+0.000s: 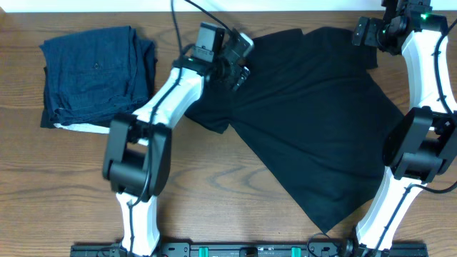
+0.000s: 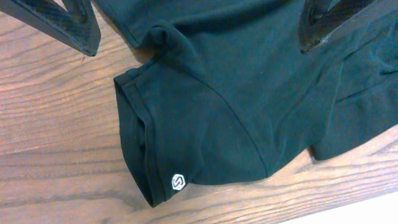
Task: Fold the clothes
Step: 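Drag the shirt's left shoulder up and left with the left gripper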
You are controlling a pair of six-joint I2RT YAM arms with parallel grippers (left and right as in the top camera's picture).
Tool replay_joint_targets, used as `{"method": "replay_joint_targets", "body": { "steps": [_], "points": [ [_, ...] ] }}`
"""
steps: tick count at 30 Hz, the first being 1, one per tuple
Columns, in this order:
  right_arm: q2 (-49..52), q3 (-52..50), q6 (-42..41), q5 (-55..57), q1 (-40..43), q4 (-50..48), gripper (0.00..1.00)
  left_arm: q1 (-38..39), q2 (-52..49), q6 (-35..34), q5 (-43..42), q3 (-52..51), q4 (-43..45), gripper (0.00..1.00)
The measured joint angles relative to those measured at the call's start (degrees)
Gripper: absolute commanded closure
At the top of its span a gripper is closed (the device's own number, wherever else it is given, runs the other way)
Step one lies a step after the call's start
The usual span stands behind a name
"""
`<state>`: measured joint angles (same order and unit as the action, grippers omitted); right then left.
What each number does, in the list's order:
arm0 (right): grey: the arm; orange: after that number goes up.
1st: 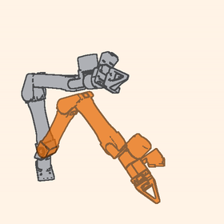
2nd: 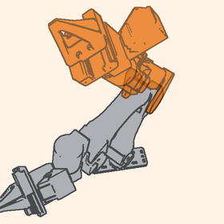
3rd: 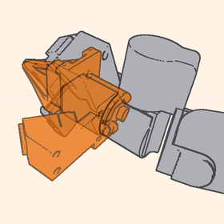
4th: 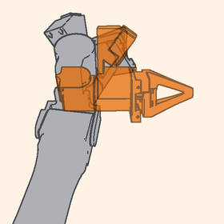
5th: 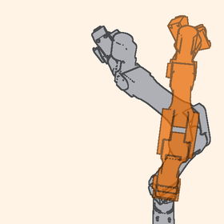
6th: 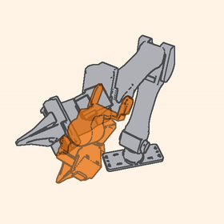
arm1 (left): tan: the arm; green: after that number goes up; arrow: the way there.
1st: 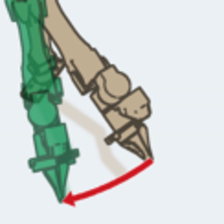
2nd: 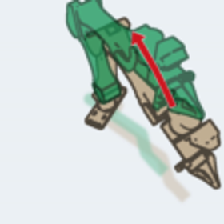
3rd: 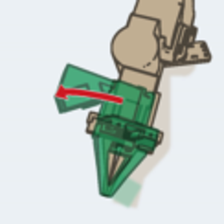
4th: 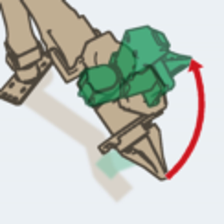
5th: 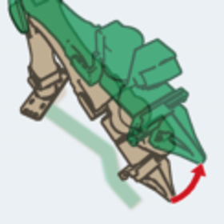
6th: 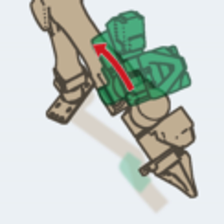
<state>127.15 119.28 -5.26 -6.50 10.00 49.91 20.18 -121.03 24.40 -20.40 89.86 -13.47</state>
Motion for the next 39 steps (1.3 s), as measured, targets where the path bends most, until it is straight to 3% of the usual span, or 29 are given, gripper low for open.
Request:
{"method": "replay_joint_targets", "body": {
  "steps": [13, 26, 39],
  "points": [
    [0.00, 0.00, 0.00, 0.00, 0.00, -0.02, 0.01, -0.15, -11.02, 6.03, 0.20, -0.22, 13.97, 0.23],
    [0.00, 0.00, 0.00, 0.00, 0.00, 0.00, 0.01, -1.49, -11.41, 5.31, 0.17, -0.22, 16.35, 0.32],
    [0.00, 0.00, 0.00, 0.00, 0.00, 0.00, 0.01, -4.33, -13.05, 0.66, -1.18, -0.22, 18.36, 0.32]
  ]
}}
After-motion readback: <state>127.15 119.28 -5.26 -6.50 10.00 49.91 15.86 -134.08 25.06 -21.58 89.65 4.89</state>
